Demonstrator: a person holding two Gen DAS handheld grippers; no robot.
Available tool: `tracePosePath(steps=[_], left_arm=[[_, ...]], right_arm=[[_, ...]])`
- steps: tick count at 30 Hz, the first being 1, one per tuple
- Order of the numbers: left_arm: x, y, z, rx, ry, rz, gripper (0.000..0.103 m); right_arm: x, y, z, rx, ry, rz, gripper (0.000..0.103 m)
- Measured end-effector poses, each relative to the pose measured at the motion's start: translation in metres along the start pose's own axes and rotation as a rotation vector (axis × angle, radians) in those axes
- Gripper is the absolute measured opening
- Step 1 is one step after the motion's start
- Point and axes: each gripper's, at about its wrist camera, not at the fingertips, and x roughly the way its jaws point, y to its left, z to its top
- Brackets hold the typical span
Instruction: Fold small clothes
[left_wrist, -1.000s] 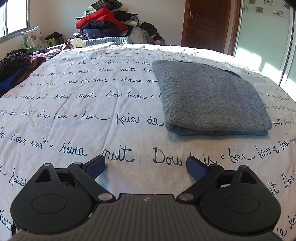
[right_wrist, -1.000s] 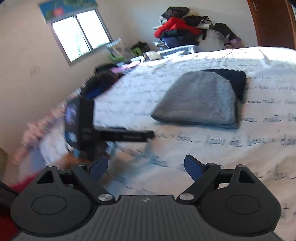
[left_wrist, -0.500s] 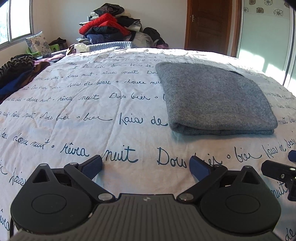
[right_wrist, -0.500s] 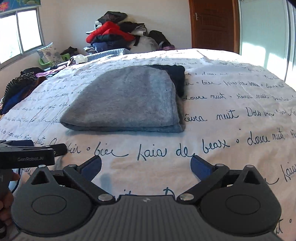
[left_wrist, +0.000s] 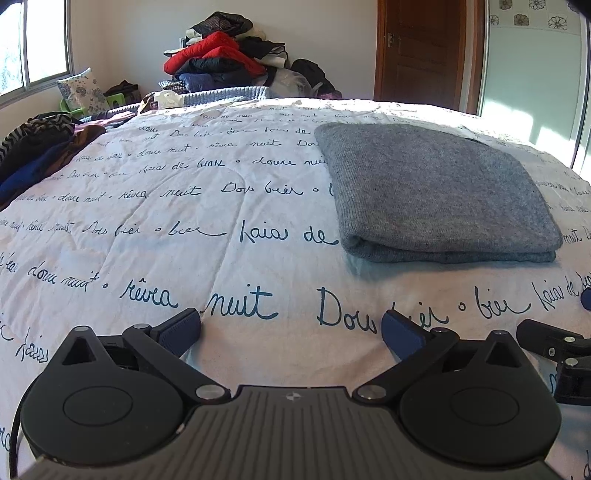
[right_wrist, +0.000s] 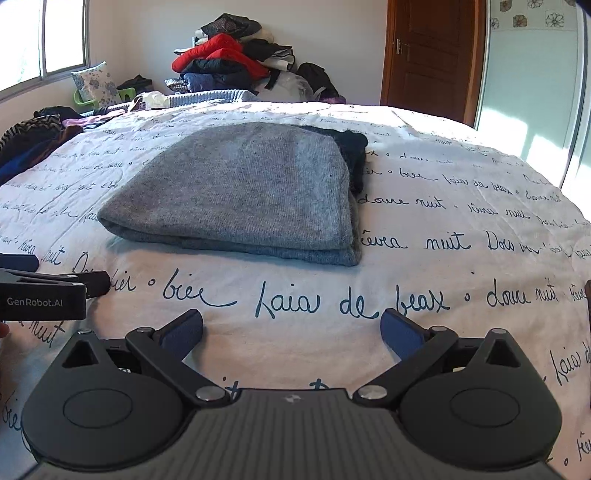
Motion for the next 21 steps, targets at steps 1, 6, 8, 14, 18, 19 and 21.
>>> tracePosePath(steps=[1, 6, 8, 14, 18, 19, 21], left_arm=[[0.0, -0.0005, -0.0005, 0.002, -0.003, 0.002, 0.103], [-0.0009, -0.0008, -0.0023, 0.003, -0.01, 0.008, 0.103], [-0.0012, -0.0008, -0.0028, 0.002, -0.012, 0.009, 0.103], [-0.0017, 0.0009, -0.0036, -0.002, -0.011, 0.005, 0.103], [-0.0021, 0.0032, -0.0039, -0.013, -0.008, -0.003, 0.103], [-0.0018, 0.0034, -0.0038, -0.016, -0.007, -0.004, 0.103], [-0.0017, 0.004, -0.0036, -0.019, -0.004, -0.006, 0.103]], right_arm=[[0.0007, -0.0001, -0.0014, 0.001, -0.001, 0.0, 0.103], [0.0021, -0.002, -0.0051, 0.011, -0.01, 0.009, 0.103], [0.0019, -0.0019, -0.006, 0.01, -0.015, 0.008, 0.103], [0.0011, -0.0017, -0.0077, 0.011, -0.023, 0.006, 0.103], [0.0012, -0.0025, -0.0077, 0.013, -0.024, 0.008, 0.103], [0.0012, -0.0025, -0.0077, 0.013, -0.024, 0.008, 0.103], [0.0012, -0.0025, -0.0077, 0.013, -0.024, 0.008, 0.103]])
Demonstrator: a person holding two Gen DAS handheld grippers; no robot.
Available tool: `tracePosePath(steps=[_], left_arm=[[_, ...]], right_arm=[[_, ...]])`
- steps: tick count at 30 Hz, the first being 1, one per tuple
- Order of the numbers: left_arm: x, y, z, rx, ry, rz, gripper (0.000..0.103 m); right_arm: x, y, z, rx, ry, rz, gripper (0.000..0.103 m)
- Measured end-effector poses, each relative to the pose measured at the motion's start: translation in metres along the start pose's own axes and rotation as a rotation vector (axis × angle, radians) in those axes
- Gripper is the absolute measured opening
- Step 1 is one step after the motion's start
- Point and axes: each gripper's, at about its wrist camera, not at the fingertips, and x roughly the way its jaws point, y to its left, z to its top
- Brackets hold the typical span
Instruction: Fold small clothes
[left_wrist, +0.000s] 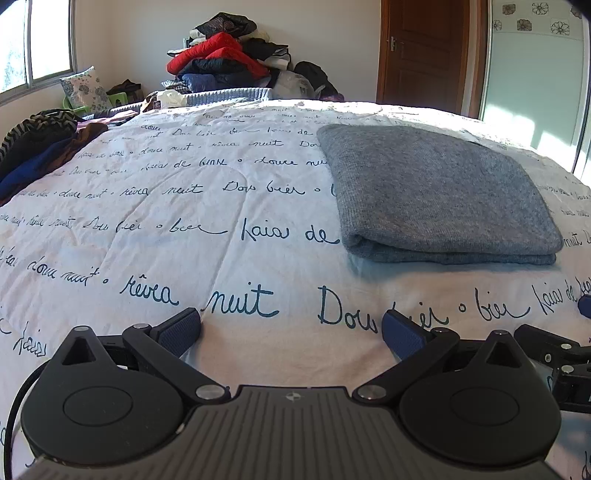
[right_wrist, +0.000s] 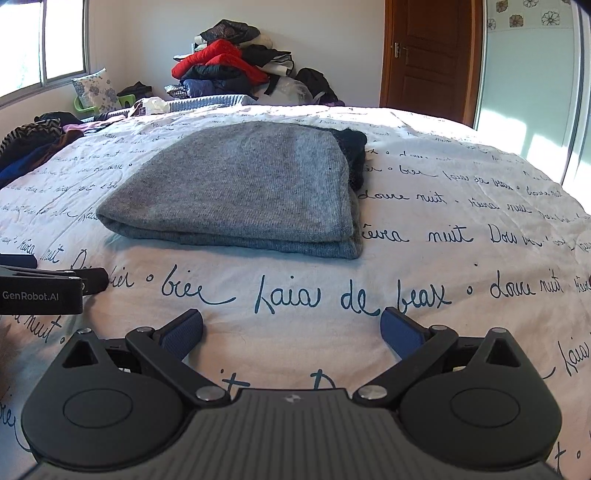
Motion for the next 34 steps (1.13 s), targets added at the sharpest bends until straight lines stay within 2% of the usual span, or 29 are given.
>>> tracePosePath(steps=[26, 31, 34], left_arm=[[0.002, 0.001, 0.002, -0.014, 0.004, -0.01, 0.103], [-0.001, 0.01, 0.003, -0.052, -0.013, -0.042, 0.103], [-0.009, 0.021, 0.007, -0.074, -0.03, -0.034, 0.103]], right_arm=[[0.0, 0.001, 0.0, 0.0, -0.001, 0.0, 0.103], [0.0, 0.0, 0.0, 0.0, -0.001, 0.0, 0.103], [0.0, 0.0, 0.0, 0.003, -0.001, 0.002, 0.103]])
